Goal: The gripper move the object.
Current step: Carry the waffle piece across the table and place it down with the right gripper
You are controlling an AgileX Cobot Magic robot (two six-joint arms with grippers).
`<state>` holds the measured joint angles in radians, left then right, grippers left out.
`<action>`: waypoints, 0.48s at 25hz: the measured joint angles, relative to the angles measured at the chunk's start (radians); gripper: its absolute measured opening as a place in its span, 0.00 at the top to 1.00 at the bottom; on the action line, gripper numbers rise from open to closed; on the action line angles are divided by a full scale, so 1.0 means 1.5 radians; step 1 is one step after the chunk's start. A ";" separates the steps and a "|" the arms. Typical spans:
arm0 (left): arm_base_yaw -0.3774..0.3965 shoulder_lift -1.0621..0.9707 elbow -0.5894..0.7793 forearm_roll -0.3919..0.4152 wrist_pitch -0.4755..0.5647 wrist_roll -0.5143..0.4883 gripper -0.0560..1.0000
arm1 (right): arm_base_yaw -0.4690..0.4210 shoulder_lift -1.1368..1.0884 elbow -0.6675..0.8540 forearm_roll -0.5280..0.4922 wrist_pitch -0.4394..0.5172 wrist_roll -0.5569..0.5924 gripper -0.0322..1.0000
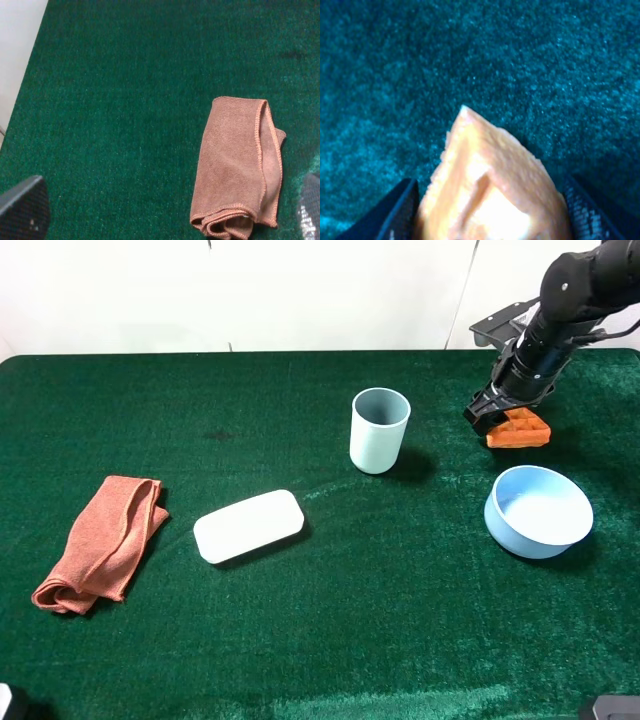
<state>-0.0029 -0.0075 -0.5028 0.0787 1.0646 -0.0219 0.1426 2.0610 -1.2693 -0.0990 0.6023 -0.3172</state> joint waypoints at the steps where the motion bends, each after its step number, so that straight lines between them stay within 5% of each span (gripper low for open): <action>1: 0.000 0.000 0.000 0.000 0.000 0.000 0.01 | 0.000 0.002 -0.003 0.000 0.001 0.000 0.54; 12: 0.000 0.000 0.000 0.000 0.000 0.000 0.01 | 0.000 0.003 -0.006 0.011 0.015 0.000 0.54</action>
<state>-0.0029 -0.0075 -0.5028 0.0787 1.0646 -0.0219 0.1426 2.0653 -1.2786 -0.0824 0.6247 -0.3172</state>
